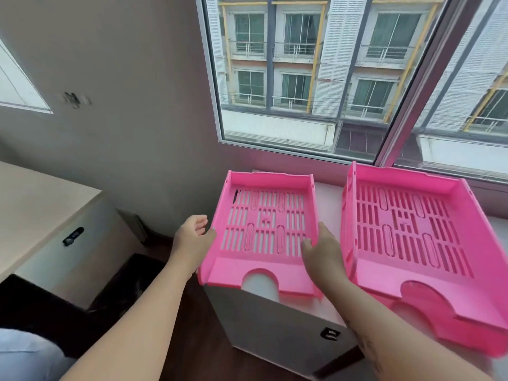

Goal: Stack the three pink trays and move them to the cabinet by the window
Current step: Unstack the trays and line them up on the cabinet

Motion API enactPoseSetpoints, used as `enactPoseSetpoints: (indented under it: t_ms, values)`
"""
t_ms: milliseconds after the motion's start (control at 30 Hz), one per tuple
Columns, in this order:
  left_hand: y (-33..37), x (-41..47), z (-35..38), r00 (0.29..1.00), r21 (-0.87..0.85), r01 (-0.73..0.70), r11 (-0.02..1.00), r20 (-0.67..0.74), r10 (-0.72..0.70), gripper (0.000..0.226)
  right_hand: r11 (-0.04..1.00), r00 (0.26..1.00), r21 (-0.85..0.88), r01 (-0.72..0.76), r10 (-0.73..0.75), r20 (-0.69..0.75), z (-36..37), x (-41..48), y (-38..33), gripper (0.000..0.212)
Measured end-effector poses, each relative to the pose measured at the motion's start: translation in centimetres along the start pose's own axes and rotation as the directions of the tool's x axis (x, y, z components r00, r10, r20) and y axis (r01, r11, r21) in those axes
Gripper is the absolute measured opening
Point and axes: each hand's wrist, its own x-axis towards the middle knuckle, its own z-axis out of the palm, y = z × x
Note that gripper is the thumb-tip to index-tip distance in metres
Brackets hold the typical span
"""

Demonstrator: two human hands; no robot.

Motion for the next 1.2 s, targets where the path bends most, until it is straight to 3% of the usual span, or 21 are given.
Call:
enactPoseSetpoints:
  t_ms: [167, 300, 433, 567, 767, 900, 967, 1100, 1200]
  values:
    - [5.0, 0.5, 0.6, 0.992, -0.02, -0.122, 0.992, -0.042, 0.121, 0.036, 0.986, 0.984, -0.018, 0.168, -0.168, -0.053, -3.1, 0.5, -3.9, 0.053]
    - [8.3, -0.5, 4.0, 0.975, -0.046, -0.221, 0.974, 0.021, 0.222, 0.031, 0.976, 0.97, -0.028, 0.214, -0.216, -0.113, -7.0, 0.7, -4.2, 0.045]
    - [10.9, -1.9, 8.6, 0.946, -0.032, -0.299, 0.954, 0.123, 0.301, 0.024, 0.971, 0.965, -0.128, 0.201, -0.219, -0.147, -12.1, 1.0, -1.5, 0.038]
    - [13.4, -3.9, 13.3, 0.908, -0.016, -0.359, 0.933, 0.226, 0.353, 0.028, 0.983, 0.956, -0.158, 0.096, -0.135, -0.26, -17.9, 1.1, 2.6, 0.029]
    - [14.9, -7.0, 19.2, 0.879, 0.038, -0.353, 0.935, 0.357, 0.317, 0.044, 0.984, 0.918, -0.154, -0.093, 0.025, -0.396, -24.1, 0.3, 8.0, 0.027]
    - [14.2, -8.7, 21.3, 0.879, 0.065, -0.293, 0.954, 0.412, 0.241, 0.058, 0.97, 0.909, -0.214, -0.117, 0.018, -0.416, -25.4, -0.7, 11.3, 0.03]
    - [13.6, -9.3, 21.8, 0.882, 0.072, -0.249, 0.966, 0.429, 0.196, 0.058, 0.961, 0.914, -0.238, -0.14, 0.032, -0.405, -25.4, -1.2, 12.7, 0.039]
    - [12.9, -10.0, 21.8, 0.89, 0.069, -0.193, 0.979, 0.432, 0.145, 0.052, 0.971, 0.943, -0.113, -0.211, 0.172, -0.286, -24.8, -1.5, 14.4, 0.044]
    - [13.3, -10.0, 21.4, 0.893, 0.048, -0.193, 0.98, 0.421, 0.156, 0.052, 0.988, 0.943, -0.045, -0.15, 0.129, -0.306, -24.8, -1.5, 14.2, 0.044]
